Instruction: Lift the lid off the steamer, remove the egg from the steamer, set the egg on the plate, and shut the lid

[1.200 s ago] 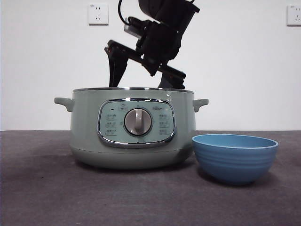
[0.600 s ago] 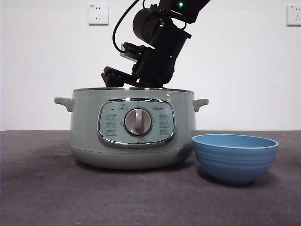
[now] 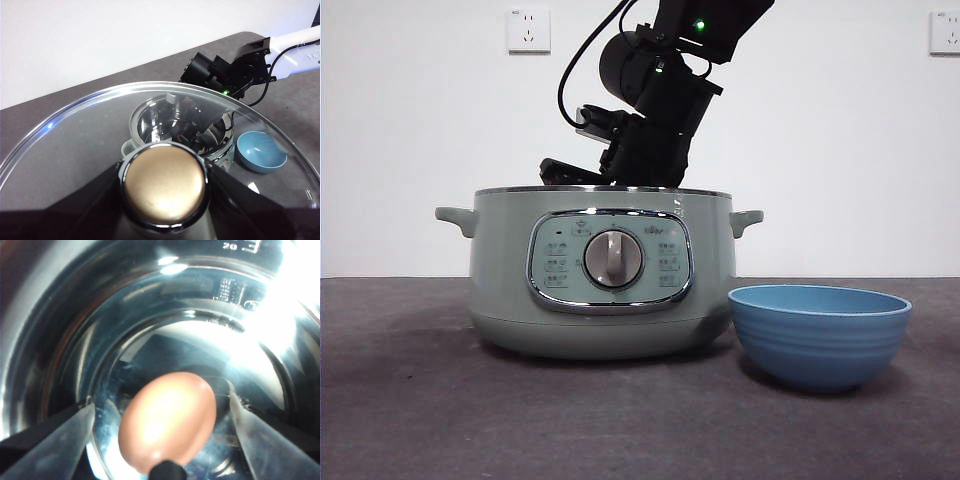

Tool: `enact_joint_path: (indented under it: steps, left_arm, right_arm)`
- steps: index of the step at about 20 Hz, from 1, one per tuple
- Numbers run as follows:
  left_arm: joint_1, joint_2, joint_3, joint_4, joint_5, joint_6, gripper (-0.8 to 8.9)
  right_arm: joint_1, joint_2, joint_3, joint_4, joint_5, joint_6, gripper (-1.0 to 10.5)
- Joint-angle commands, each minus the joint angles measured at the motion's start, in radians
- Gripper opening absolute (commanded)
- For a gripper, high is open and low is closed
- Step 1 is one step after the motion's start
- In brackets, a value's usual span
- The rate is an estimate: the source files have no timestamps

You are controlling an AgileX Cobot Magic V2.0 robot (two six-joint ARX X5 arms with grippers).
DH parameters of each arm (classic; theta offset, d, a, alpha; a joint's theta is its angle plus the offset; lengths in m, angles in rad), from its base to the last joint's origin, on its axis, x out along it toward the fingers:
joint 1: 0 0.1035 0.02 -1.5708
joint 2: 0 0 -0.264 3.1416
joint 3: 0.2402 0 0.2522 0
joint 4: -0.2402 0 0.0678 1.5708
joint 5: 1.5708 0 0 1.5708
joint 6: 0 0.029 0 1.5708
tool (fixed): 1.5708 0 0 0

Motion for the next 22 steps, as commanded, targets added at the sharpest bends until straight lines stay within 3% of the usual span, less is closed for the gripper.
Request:
enact_joint_path:
  steps: [1,6,8,11,18,22]
  left_arm:
    - [0.000,-0.011,0.005,0.039,0.000,0.015,-0.08]
    - [0.000,-0.011,0.005,0.026,0.000,0.015,-0.08]
    - [0.000,-0.011,0.005,0.025,0.000,0.015,-0.08]
    - [0.000,-0.011,0.005,0.025,0.000,0.015,-0.08]
    - [0.000,-0.011,0.005,0.026,0.001,0.014,-0.08]
    - [0.000,-0.011,0.005,0.030,0.001,0.014,-0.08]
  right_arm:
    - [0.002,0.022,0.001,0.009,0.003,0.014,3.4]
    - [0.002,0.023,0.001,0.009,0.003,0.020,2.1]
    - [0.002,0.023,0.001,0.012,0.002,0.020,0.7]
    - [0.002,0.023,0.001,0.016,-0.004,0.019,-0.1]
    - [0.003,-0.098,0.002,0.053,-0.001,-0.001,-0.1]
    - [0.003,-0.330,0.002,-0.087,0.023,-0.053,-0.1]
